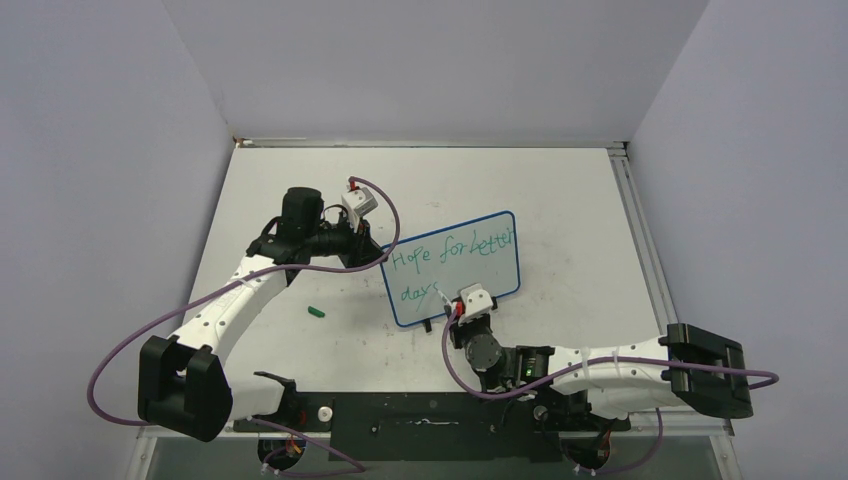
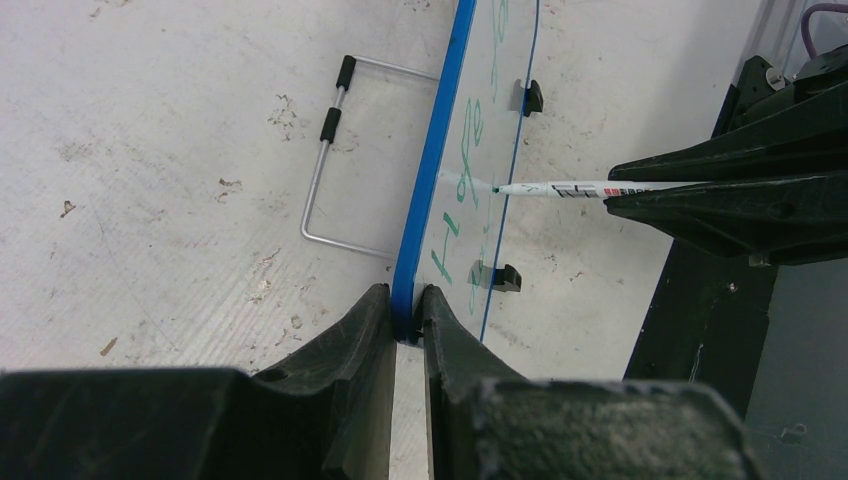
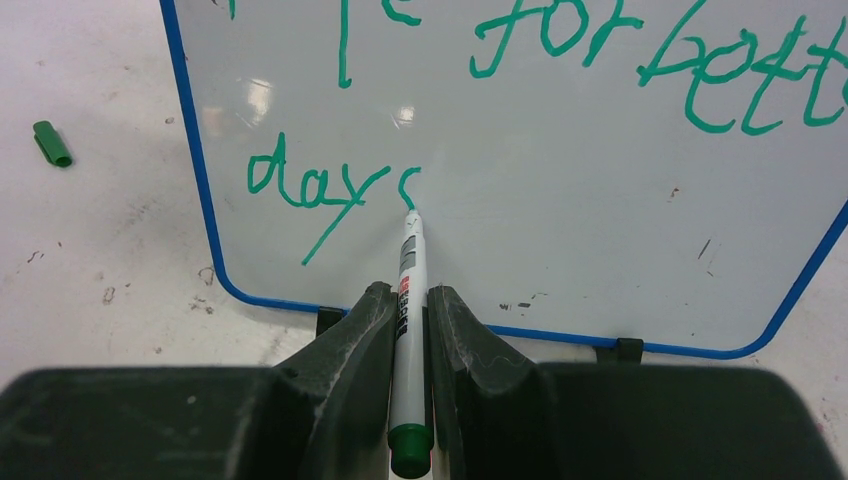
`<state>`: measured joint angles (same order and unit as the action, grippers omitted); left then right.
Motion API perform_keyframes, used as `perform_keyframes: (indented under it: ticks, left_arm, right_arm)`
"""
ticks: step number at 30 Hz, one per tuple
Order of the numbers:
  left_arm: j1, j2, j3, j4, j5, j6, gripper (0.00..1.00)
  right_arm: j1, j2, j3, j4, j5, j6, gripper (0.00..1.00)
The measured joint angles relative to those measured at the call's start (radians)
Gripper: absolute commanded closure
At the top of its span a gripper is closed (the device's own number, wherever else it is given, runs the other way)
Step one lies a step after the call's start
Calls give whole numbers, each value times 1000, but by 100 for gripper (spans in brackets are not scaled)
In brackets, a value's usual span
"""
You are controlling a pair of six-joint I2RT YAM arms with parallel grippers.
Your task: Write a sentence on the whiteboard
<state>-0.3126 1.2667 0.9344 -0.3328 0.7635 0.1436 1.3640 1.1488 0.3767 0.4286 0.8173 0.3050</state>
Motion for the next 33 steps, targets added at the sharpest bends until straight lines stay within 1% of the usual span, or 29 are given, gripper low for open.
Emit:
perform_keyframes:
  ticks: [15, 23, 33]
  left_arm:
    - [0, 0, 0, 0, 0, 0, 100]
    - [0, 0, 0, 0, 0, 0, 100]
    - [0, 0, 0, 0, 0, 0, 100]
  right_arm:
    - [25, 5, -1, 28, -5, -12, 95]
    - [26, -56, -1, 29, 10, -12, 95]
    - [26, -37, -2, 5, -3, -8, 95]
